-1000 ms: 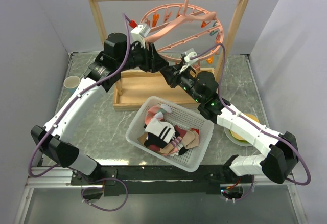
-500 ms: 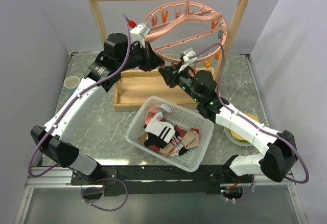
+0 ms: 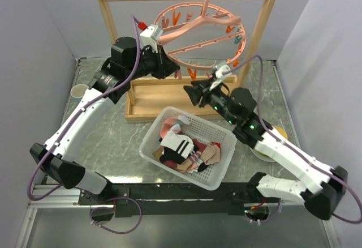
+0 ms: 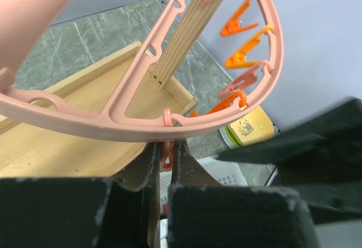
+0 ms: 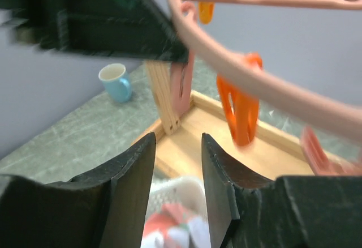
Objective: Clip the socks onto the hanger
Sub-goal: Open the clamp at the hanger, then adjust the sock in the bin.
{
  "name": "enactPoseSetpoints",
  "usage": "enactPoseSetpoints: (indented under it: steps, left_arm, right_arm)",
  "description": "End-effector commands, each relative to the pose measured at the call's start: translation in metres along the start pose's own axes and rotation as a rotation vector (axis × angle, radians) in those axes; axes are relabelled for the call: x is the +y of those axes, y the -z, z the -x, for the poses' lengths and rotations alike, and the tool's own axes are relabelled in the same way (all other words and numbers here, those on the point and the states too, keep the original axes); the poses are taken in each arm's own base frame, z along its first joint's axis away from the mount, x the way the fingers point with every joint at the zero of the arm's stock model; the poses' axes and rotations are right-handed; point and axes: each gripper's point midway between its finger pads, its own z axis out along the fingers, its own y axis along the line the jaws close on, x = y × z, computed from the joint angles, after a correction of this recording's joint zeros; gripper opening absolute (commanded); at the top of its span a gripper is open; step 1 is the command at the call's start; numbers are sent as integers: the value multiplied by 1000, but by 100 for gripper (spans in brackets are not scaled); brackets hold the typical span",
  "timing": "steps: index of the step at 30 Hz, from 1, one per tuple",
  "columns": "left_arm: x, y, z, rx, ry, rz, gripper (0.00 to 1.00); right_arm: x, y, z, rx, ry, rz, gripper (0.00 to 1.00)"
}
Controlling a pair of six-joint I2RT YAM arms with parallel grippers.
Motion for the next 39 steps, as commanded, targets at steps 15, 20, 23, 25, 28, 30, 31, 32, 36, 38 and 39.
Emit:
enactPoseSetpoints:
  steps: [15, 20, 23, 25, 28, 30, 31, 32, 36, 38, 39]
  left_arm:
    - [-10, 12, 7, -28, -45, -21, 1]
    - [-10, 11, 9, -28, -51, -22, 1]
    - [-10, 11, 8, -25, -53, -23, 1]
    - [-10, 11, 8, -23, -52, -22, 1]
    - [-9, 11, 8, -24, -52, -21, 1]
    - [-10, 11, 8, -23, -55, -24, 1]
    - [-10, 12, 8, -24, -57, -24, 1]
    - [-11, 12, 8, -25, -59, -26, 1]
    - [-13, 13, 10, -26, -58, -35, 1]
    - [-14, 13, 11, -31, -59, -40, 1]
    - [-13, 12, 10, -29, -58, -37, 1]
  right_arm:
    - [1, 120, -174, 465, -229, -172, 100]
    - [13, 128, -195, 566, -213, -122, 95]
    - [27, 132, -203, 601, -260, -74, 88]
    - [36, 137, -214, 622, -288, -30, 81]
    - [47, 144, -231, 655, -310, 21, 70]
    - [52, 147, -241, 674, -308, 42, 67]
    - [53, 147, -244, 679, -310, 45, 66]
    - [57, 147, -249, 694, -312, 57, 65]
    - [61, 134, -253, 686, -313, 69, 64]
    - [62, 129, -255, 684, -305, 72, 64]
    - [64, 125, -252, 673, -307, 83, 64]
